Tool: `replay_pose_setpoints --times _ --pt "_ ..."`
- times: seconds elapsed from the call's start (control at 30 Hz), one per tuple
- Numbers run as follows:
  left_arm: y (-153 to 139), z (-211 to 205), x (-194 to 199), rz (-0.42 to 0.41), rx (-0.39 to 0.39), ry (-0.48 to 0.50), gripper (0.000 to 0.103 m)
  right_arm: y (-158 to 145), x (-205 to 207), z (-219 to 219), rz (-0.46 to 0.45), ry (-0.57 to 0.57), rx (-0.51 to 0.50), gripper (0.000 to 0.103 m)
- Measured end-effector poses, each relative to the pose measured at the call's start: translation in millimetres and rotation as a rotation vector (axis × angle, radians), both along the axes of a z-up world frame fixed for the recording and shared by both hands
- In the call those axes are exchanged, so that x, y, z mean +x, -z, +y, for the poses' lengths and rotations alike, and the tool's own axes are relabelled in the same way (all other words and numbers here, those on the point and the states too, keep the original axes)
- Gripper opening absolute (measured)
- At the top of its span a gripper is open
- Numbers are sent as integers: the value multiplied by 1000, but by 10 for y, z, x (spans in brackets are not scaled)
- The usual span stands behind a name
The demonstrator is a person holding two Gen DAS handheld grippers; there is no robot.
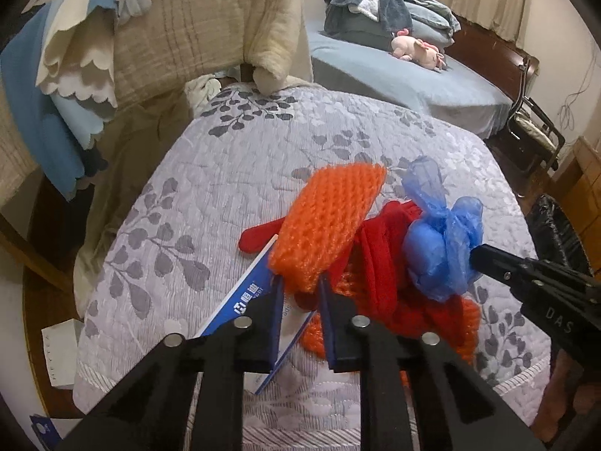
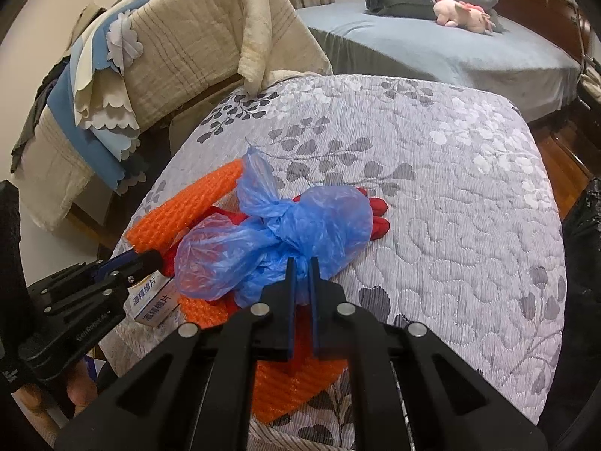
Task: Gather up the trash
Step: 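Grasp the orange knitted pad with the left gripper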
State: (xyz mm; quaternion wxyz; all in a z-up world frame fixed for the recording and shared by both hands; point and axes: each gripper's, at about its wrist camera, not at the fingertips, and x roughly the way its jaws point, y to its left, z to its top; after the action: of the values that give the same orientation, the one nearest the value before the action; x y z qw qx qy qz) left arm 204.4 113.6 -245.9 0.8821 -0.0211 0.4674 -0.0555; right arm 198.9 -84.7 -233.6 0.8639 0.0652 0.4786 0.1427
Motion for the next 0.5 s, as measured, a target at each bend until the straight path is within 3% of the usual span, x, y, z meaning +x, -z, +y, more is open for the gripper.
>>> replay_pose_setpoints --times 0.5 --pt "-356 -97 -177 -38 25 -6 16 -254 -122 -185 -44 2 15 5"
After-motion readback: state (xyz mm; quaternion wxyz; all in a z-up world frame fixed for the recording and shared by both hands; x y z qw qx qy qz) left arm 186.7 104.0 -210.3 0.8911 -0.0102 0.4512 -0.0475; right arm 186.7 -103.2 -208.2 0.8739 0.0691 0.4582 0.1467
